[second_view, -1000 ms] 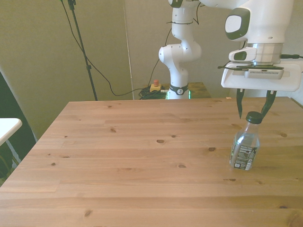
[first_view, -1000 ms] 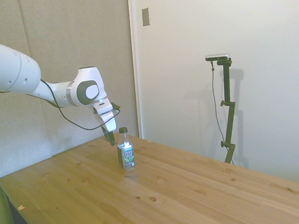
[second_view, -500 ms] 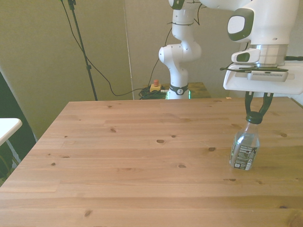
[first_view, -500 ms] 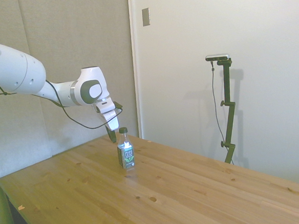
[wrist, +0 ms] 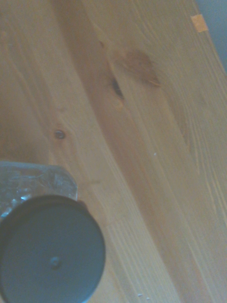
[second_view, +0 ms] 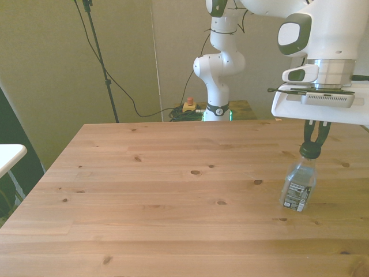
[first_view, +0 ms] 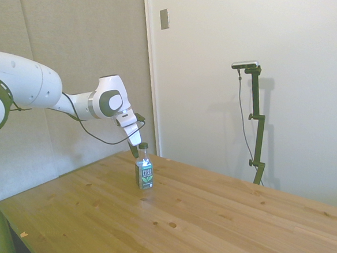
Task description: Knock down the bottle
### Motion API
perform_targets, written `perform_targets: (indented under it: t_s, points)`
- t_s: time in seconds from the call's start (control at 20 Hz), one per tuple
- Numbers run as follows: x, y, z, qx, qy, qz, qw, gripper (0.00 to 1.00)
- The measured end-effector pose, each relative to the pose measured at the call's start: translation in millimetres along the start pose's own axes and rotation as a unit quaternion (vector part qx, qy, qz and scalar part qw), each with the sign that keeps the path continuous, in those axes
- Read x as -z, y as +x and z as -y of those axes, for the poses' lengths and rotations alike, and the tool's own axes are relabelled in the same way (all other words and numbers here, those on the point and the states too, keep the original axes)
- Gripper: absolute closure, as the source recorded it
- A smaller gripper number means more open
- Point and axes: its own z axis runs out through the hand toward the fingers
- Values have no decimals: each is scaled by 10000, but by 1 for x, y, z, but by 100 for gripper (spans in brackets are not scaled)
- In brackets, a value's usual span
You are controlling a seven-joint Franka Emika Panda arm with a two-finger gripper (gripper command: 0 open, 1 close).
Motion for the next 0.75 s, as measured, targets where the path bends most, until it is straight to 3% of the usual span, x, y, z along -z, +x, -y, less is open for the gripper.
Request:
perform_targets:
  t_s: [0.4,0.75]
  points:
    - [-17,55,27,-412,127,-322,9986,100]
    - [-32,68,37,-485,186,-351,9980,100]
